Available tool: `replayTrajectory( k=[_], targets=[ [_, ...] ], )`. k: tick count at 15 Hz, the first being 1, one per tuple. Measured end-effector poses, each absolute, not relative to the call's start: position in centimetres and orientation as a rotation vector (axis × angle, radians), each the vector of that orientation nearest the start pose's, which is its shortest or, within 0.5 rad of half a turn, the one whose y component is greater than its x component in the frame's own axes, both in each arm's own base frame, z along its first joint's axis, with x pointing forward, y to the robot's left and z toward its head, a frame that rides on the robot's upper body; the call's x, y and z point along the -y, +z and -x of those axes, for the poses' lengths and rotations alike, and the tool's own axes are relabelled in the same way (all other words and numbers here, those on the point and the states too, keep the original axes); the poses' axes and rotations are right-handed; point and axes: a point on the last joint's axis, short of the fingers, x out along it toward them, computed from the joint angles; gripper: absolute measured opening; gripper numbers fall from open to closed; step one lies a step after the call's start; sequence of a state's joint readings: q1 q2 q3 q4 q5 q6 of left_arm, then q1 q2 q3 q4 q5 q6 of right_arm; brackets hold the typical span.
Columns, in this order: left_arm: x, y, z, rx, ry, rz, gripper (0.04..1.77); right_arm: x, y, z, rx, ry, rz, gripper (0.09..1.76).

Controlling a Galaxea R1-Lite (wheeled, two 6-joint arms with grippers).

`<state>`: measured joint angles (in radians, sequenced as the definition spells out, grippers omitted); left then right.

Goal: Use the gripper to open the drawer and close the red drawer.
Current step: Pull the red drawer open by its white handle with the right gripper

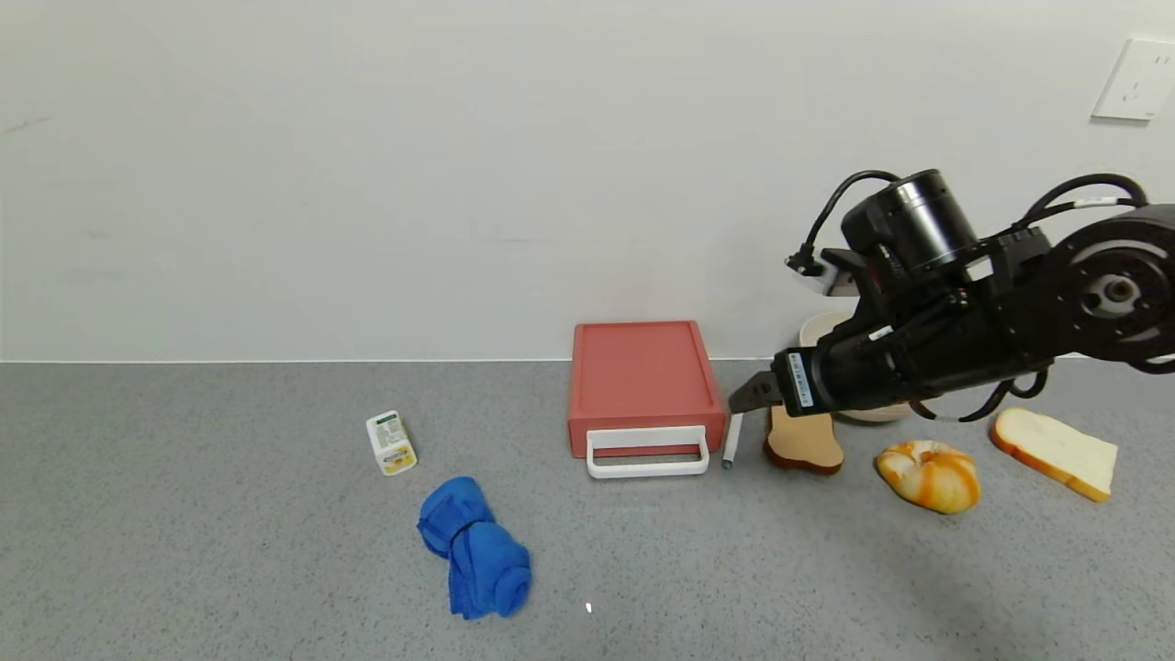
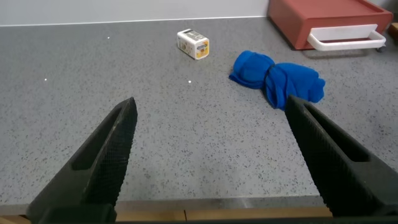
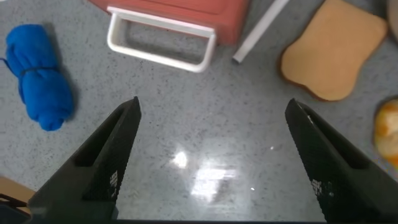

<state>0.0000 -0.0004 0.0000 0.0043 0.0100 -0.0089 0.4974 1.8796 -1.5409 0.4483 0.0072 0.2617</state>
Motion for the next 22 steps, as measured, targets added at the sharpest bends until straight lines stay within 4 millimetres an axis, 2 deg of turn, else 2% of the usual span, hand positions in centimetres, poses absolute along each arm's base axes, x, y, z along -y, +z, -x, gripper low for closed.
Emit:
replayTrajectory(
  k=[3,6,10,11,12,17,22],
  targets=[
    [0.0,7.5,2.3,-0.004,0.010,0.009,1.72,-19.7,21.8,-31.6,-0.880,0.391,-0.025,1.71],
    [0.0,7.5,2.3,-0.004,0.010,0.009,1.72,-22.4,21.0,-31.8,-0.908,0.403,0.001,1.21],
    [0.0,7.5,2.3,-0.004,0.010,0.009,1.72,-25.0,19.9,-32.3,-0.929,0.395,0.018,0.77],
    [0.0,7.5,2.3,-0.004,0.010,0.009,1.72,-25.6,19.6,-32.4,-0.926,0.380,0.023,0.58],
    [0.0,7.5,2.3,-0.004,0.010,0.009,1.72,-26.2,19.3,-32.6,-0.924,0.378,0.032,0.14],
    [0.0,7.5,2.3,-0.003,0.010,0.009,1.72,-26.6,18.1,-33.3,-0.921,0.437,0.152,0.11],
    [0.0,7.5,2.3,-0.004,0.010,0.009,1.72,-24.8,17.7,-34.5,-0.904,0.669,0.350,0.11]
  ],
)
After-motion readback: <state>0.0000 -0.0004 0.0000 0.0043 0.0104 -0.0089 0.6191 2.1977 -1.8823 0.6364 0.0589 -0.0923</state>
